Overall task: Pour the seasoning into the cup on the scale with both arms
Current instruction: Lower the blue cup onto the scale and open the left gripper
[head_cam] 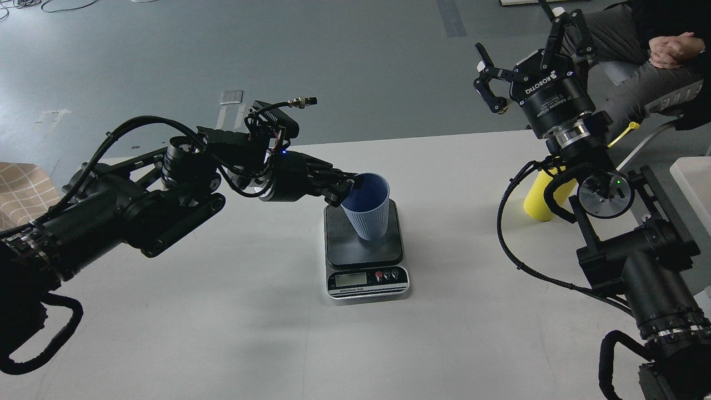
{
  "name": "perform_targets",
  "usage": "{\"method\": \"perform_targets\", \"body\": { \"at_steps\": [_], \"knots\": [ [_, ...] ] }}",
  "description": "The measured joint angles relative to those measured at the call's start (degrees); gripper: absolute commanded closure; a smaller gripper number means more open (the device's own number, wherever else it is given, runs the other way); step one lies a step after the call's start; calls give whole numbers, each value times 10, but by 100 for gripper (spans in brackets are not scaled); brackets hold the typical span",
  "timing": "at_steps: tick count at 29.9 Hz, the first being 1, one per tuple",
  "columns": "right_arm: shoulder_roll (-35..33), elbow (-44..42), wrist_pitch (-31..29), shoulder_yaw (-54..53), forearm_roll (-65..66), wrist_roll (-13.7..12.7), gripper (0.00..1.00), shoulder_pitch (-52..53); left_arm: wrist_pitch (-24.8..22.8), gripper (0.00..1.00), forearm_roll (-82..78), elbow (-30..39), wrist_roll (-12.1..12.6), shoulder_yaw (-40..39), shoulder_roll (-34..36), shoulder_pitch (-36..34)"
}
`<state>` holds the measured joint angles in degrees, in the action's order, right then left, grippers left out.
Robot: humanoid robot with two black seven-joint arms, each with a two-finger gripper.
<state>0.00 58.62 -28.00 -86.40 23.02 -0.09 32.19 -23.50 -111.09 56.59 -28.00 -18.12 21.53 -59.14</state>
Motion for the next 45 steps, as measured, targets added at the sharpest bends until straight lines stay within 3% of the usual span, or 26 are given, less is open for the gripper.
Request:
{"method": "perform_targets", "body": {
  "at_steps": [31, 33, 39, 45],
  "knots": [
    [0, 0, 0, 0, 0, 0, 0, 1, 7, 100, -14, -17, 0, 0, 0, 7],
    [0, 0, 0, 0, 0, 0, 0, 1, 7, 84, -13, -17, 0, 0, 0, 7],
    [0, 0, 0, 0, 0, 0, 0, 3, 8, 52, -10, -17, 0, -3, 0, 7],
    [0, -1, 0, 0, 0, 0, 0, 3, 8, 40, -8, -17, 0, -7, 1, 8]
  ]
}}
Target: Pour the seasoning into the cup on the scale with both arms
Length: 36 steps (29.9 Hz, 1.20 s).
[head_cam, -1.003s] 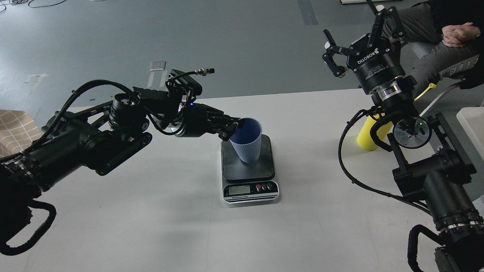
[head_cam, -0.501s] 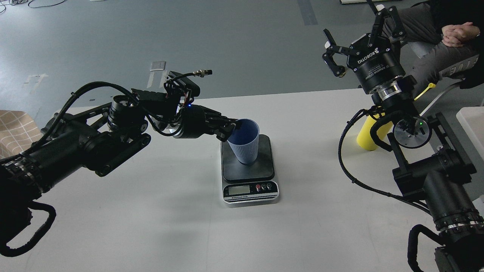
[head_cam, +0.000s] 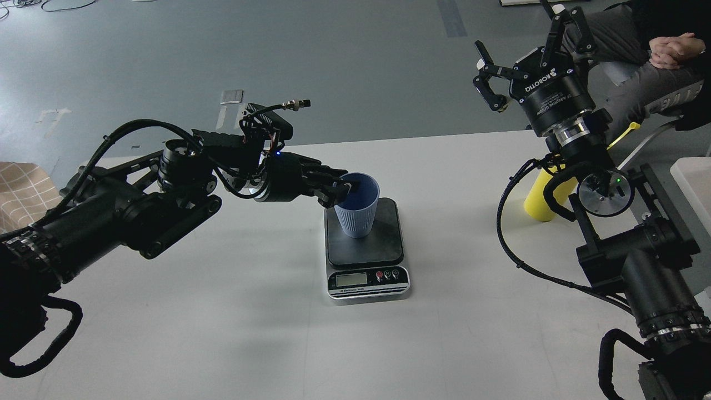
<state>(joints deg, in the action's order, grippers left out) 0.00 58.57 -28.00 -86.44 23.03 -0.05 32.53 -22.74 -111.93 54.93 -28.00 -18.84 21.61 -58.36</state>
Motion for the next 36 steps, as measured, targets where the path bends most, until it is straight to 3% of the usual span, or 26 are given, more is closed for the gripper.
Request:
{"method": "perform_targets", "body": {
  "at_steps": [2, 14, 19, 24, 32, 36],
  "knots": [
    [0, 0, 0, 0, 0, 0, 0, 0, 0, 30, 5, 0, 0, -1, 1, 0],
    [0, 0, 0, 0, 0, 0, 0, 0, -11, 6, 154, 8, 0, -9, 32, -23],
    [0, 0, 0, 0, 0, 0, 0, -1, -47, 4, 365, 11, 0, -62, 58, -35],
    [0, 0, 0, 1, 0, 0, 0, -2, -52, 3, 622, -4, 0, -134, 80, -25],
    [0, 1, 0, 1, 0, 0, 0, -4, -52, 3, 1001, -112, 0, -164, 80, 34],
    [0, 2, 0, 1, 0, 0, 0, -5, -52, 3, 1092, -136, 0, -164, 71, 73]
  ]
}}
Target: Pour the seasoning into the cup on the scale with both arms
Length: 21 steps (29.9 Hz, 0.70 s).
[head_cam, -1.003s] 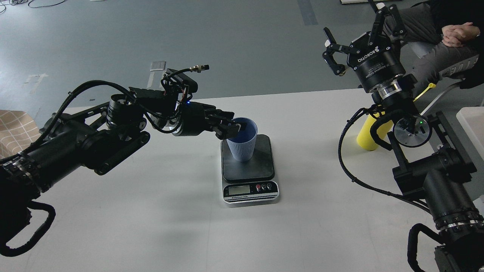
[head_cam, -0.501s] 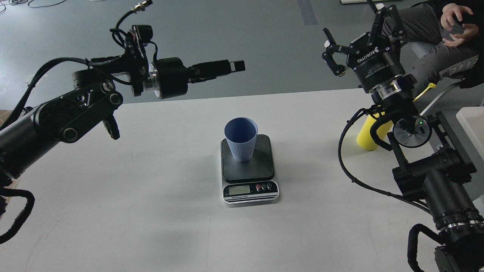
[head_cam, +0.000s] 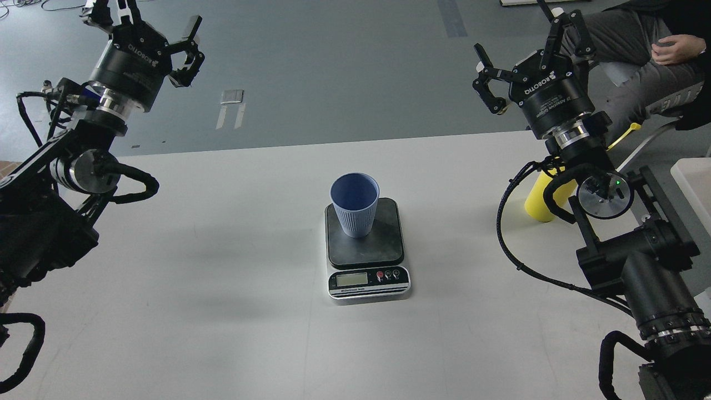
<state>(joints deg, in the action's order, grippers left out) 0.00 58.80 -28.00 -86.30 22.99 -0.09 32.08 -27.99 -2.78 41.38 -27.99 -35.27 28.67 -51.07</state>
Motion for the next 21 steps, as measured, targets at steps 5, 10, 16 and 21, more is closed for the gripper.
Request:
{"method": "perform_targets", "body": {
  "at_steps": [5, 10, 16, 21],
  "knots": [
    [0, 0, 0, 0, -1, 0, 0, 0, 0, 3, 22, -3, 0, -22, -19, 61],
    [0, 13, 0, 1, -2, 0, 0, -1, 0, 3, 22, -3, 0, -46, -27, 94],
    [0, 70, 0, 4, -4, -2, 0, -17, 0, 3, 20, -2, 0, -43, -29, 99],
    [-13, 126, 0, 5, -51, -2, 0, -52, 0, 3, 20, -2, 0, -41, -29, 99]
  ]
}}
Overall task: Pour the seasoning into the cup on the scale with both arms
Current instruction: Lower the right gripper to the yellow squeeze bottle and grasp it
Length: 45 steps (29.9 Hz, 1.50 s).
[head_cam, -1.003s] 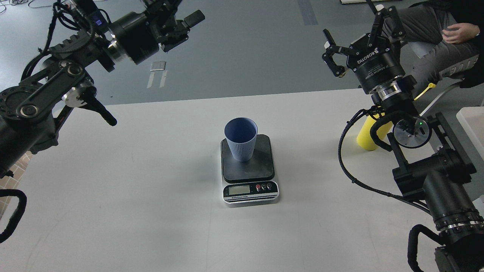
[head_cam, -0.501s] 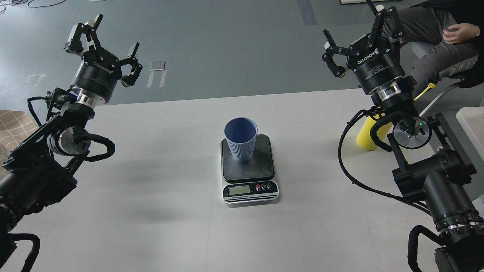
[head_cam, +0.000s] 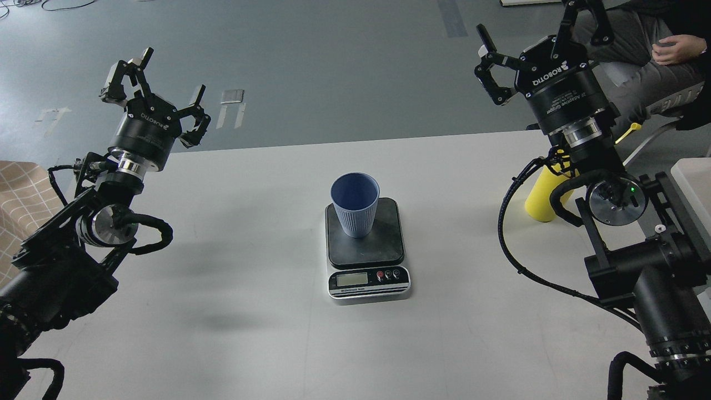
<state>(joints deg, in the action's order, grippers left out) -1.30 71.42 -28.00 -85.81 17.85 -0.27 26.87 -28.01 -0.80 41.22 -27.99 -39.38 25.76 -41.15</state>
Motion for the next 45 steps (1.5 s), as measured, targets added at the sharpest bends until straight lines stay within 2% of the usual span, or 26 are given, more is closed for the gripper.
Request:
{"method": "perform_targets", "body": {
  "at_steps": [5, 9, 15, 21, 29, 38, 45],
  "knots": [
    [-66, 70, 0, -4, -94, 0, 0, -78, 0, 3, 0, 0, 0, 1, 1, 0],
    [-104, 140, 0, -36, -157, 0, 0, -184, 0, 3, -1, -1, 0, 2, 1, -1],
    [-97, 225, 0, -95, -198, -1, 0, -347, 0, 3, -2, 1, 0, 2, 1, -1],
    [-73, 238, 0, -109, -235, 0, 0, -446, 0, 3, -2, 2, 0, 2, 1, -2],
    [-48, 178, 0, -108, -271, 0, 0, -461, 0, 3, -2, 4, 0, 2, 2, -2],
    [-48, 6, 0, -85, -271, -3, 0, -352, 0, 3, -2, 7, 0, 2, 4, -1],
    [-18, -62, 2, -61, -272, -4, 0, -281, 0, 3, -2, 7, 0, 2, 5, -1]
  ]
}}
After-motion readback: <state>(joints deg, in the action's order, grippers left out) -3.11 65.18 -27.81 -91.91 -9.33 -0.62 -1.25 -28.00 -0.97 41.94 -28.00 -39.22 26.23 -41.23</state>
